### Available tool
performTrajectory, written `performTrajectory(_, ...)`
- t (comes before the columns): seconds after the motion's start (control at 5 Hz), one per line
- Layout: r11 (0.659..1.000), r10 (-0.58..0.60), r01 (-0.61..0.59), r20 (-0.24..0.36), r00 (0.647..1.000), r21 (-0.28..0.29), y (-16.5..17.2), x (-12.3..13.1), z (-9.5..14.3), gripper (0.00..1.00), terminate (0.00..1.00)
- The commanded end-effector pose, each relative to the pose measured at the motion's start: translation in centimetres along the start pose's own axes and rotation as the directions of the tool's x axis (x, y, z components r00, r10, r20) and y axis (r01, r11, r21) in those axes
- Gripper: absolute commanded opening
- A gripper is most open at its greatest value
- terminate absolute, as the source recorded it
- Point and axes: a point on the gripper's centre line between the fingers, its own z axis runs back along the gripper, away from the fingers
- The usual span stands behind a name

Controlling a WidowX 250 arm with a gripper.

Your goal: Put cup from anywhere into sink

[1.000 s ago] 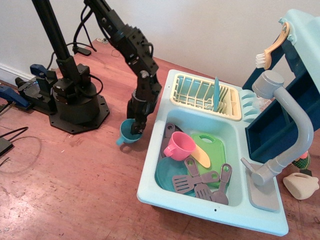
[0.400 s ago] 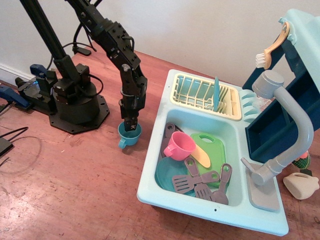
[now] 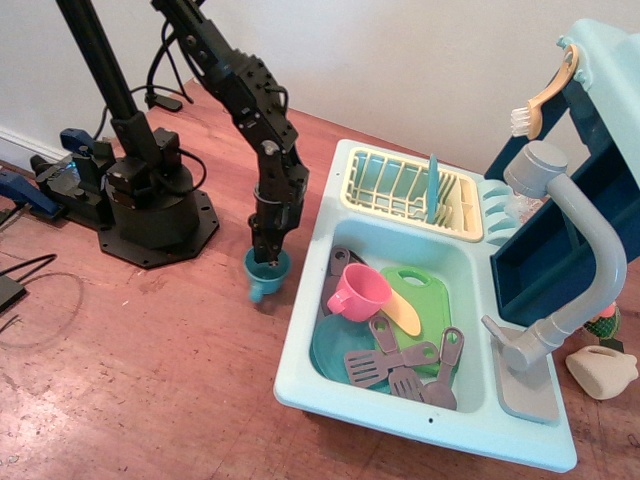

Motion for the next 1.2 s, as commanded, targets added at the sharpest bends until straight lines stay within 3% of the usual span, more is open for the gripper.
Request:
performTrajectory(0.0,1.000,-0.013,0.013,0.029,1.000,0.004,-0.5,0.6,0.8,0.00,0.00)
performTrajectory(0.2,0.995,-0.017,0.014,0.022,1.000,0.097,1.9,0.3,5.8,0.00,0.00)
performTrajectory(0.4,0.984,-0.059,0.065,-0.039,0.998,0.166,3.3,1.5,10.8,0.00,0.00)
performTrajectory(0.6,0.970,-0.097,0.100,-0.025,0.995,0.220,1.6,5.6,15.8,0.00,0.00)
performTrajectory(0.8,0.961,-0.156,0.148,0.013,0.988,0.232,-1.4,9.7,18.4,0.00,0.00)
performTrajectory(1.0,0.948,-0.224,0.218,0.000,0.975,0.230,-4.8,13.4,18.2,0.00,0.00)
